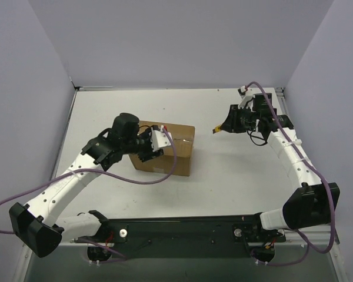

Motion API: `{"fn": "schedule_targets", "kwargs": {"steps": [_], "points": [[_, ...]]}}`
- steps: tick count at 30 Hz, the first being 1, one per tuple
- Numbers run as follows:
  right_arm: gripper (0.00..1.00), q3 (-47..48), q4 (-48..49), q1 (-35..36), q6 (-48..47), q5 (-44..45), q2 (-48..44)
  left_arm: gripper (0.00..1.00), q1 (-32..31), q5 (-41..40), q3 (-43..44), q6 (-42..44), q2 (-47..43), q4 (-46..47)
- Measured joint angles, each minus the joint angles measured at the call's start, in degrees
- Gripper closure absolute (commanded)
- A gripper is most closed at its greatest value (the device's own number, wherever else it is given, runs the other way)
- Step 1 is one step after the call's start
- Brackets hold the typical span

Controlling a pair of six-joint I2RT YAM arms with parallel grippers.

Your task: Unpack the express box

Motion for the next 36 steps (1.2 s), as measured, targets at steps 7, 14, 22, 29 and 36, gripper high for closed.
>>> {"fn": "schedule_targets", "kwargs": {"steps": [7, 14, 22, 29, 36], "points": [[1.0, -1.8, 8.8, -3.7, 13.6, -3.5, -3.3, 0.4, -7.1, -1.6, -5.1, 6.6, 2.8, 8.3], [1.0, -8.5, 17.3, -3.8, 25.6, -7.0, -6.7, 0.4, -11.3, -2.2, -6.7, 9.4, 3.7, 14.3], [1.0, -16.9, 28.9, -6.1, 39.5, -12.4, -6.6, 0.41, -16.4, -3.8, -7.9, 9.6, 5.5, 16.9], [1.0, -21.2, 34.9, -8.3, 47.2, -14.4, -4.9, 0.41, -21.2, -9.5, -10.7, 9.6, 8.2, 23.6], [1.0, -22.5, 36.2, -8.4, 49.6, -14.4, -4.9, 0.42, -22.9, -14.1, -11.6, 9.6, 10.8, 30.1]]}}
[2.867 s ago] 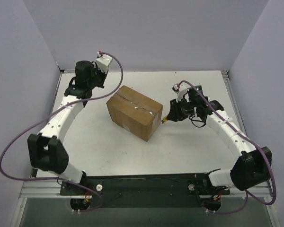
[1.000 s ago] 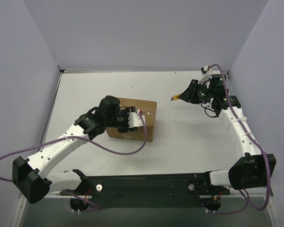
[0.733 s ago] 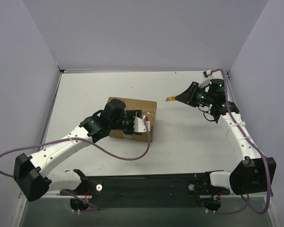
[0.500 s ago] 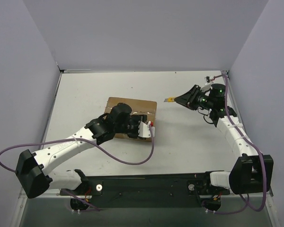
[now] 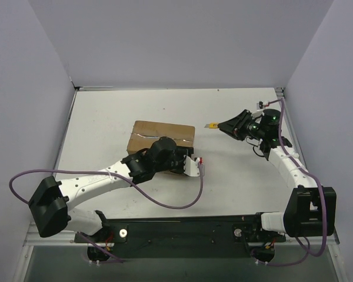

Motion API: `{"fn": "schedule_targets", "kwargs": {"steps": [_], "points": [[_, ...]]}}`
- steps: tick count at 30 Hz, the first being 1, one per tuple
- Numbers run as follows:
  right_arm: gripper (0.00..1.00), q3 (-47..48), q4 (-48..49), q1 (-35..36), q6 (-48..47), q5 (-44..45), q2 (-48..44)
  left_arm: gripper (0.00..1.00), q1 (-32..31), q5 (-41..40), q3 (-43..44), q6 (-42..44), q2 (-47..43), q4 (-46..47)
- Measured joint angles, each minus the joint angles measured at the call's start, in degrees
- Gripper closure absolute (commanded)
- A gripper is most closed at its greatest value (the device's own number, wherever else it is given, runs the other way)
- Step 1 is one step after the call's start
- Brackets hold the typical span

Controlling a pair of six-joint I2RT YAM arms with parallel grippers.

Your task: Unpack the express box

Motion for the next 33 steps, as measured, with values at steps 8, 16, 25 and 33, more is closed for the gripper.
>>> {"fn": "schedule_targets", "kwargs": {"steps": [8, 16, 25, 33], "points": [[1.0, -0.6, 3.0, 0.4, 0.8, -0.7, 0.0, 0.44, 0.0, -2.7, -0.5, 0.0, 3.1, 6.6], [1.0, -0.7, 4.3, 0.8, 1.2, -1.7, 0.1, 0.41, -0.2, -6.0, -1.3, 0.0, 6.0, 13.8], [1.0, -0.7, 5.0, 2.3, 1.1, -3.2, 1.8, 0.41, 0.7, -6.2, -1.2, -2.3, 2.1, 7.0], [1.0, -0.7, 6.0, 3.5, 1.1, -3.5, 2.2, 0.41, 1.1, -7.6, -2.5, -3.0, 1.1, 5.6]]}}
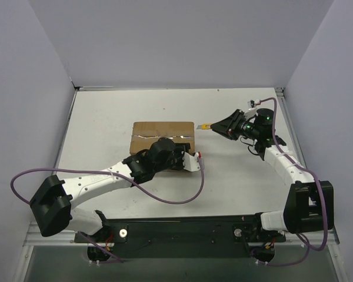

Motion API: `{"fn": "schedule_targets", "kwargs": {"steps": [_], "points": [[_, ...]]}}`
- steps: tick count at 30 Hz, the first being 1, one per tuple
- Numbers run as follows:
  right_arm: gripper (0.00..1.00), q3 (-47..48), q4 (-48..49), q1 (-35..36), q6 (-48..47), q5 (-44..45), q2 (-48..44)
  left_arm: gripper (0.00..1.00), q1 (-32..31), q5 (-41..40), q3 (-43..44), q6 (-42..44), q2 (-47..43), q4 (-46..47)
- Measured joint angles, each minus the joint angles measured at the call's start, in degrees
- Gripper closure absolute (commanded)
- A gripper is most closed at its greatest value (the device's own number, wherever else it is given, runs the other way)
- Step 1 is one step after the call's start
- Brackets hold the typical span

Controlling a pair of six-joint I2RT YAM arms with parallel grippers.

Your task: Unpack the express box

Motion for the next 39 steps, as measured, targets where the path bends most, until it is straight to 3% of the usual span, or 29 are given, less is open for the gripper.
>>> {"fn": "schedule_targets", "kwargs": {"steps": [39], "points": [[1.0, 1.2, 3.3, 1.1, 0.0, -3.8, 5.5, 0.42, 1.0, -0.3, -1.0, -0.4, 0.0, 2.5]]}}
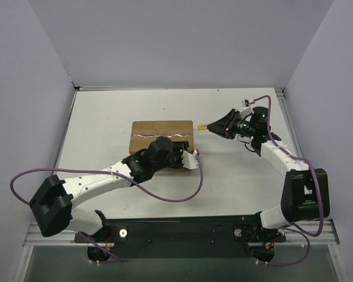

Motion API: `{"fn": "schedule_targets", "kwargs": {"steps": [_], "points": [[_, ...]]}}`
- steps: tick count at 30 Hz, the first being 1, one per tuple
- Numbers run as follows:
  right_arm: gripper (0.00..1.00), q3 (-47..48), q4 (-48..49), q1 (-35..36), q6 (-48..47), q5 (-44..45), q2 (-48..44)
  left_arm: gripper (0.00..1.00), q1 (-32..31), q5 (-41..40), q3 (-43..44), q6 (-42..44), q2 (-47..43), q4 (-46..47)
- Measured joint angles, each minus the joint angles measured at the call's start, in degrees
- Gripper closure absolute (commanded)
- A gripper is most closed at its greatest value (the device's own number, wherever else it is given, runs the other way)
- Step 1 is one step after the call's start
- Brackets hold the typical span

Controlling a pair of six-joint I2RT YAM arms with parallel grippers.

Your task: Unpack the express box

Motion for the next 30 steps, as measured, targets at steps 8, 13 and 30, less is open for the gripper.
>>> {"fn": "schedule_targets", "kwargs": {"steps": [8, 13, 30], "points": [[1.0, 1.7, 1.9, -0.1, 0.2, -2.7, 2.8, 0.42, 1.3, 0.7, 0.0, -0.5, 0.2, 0.5], [1.0, 3.3, 2.1, -0.3, 0.5, -5.1, 5.2, 0.43, 2.0, 0.7, 0.0, -0.4, 0.4, 0.7], [1.0, 8.2, 0.1, -1.2, 3.0, -9.4, 11.1, 0.44, 2.5, -0.9, 0.0, 0.3, 2.0, 3.4]]}}
